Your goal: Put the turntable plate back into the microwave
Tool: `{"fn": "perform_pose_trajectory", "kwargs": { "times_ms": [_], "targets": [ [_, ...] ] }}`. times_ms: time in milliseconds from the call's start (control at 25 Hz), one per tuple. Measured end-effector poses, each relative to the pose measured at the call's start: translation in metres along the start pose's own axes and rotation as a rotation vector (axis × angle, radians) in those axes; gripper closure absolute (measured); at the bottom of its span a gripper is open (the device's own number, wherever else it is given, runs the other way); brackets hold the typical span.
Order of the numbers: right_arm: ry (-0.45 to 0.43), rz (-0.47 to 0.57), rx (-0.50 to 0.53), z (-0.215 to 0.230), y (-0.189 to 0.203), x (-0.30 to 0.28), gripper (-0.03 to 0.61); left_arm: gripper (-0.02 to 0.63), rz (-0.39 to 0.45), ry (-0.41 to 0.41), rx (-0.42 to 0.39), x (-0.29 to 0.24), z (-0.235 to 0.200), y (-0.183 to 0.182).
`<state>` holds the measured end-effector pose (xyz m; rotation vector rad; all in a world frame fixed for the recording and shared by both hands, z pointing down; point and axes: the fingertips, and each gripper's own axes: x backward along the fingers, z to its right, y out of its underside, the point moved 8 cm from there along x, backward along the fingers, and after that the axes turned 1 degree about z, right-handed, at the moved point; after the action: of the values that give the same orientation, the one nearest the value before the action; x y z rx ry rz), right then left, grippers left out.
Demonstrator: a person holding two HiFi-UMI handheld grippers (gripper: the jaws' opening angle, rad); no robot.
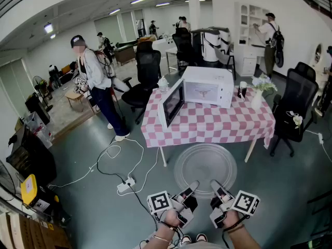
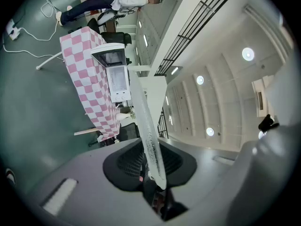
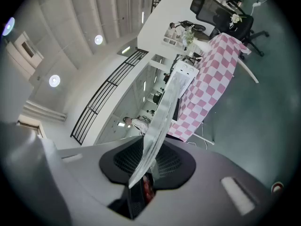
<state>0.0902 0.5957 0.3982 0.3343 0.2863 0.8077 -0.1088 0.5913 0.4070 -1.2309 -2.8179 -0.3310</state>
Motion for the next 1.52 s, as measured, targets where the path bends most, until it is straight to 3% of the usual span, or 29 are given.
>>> {"fn": "perform_pose_trajectory", "kwargs": {
  "times_ms": [240,760,1040,1400,1520],
  "targets": [
    [-0.05,0.008,0.034,-0.018,-0.001,-0.016,0.5,0.558,-0.007,-0.009,0.002,0.003,-0.004,-0.009],
    [-0.05,0.052,0.042,-0.027,0.017,-0.037,0.5,0.558,-0.053,0.01,-0.027,0.015,-0.007,-0.036],
    [-0.028,0.051,0.051,-0.024,0.013,-0.052,0.5,0.558,-0.064,0.011,0.006,0.008,-0.018,-0.048],
    [-0.018,0.036,0.043,-0.005,-0.019,-0.094,0.5,0.558,-0.063,0.008,0.017,-0.03,-0.037,-0.081],
    [0.025,0.03,0.022,0.003,-0.04,-0.107,0.502,0.558,-0.06,0.017,0.029,-0.055,-0.043,-0.093]
  ]
}}
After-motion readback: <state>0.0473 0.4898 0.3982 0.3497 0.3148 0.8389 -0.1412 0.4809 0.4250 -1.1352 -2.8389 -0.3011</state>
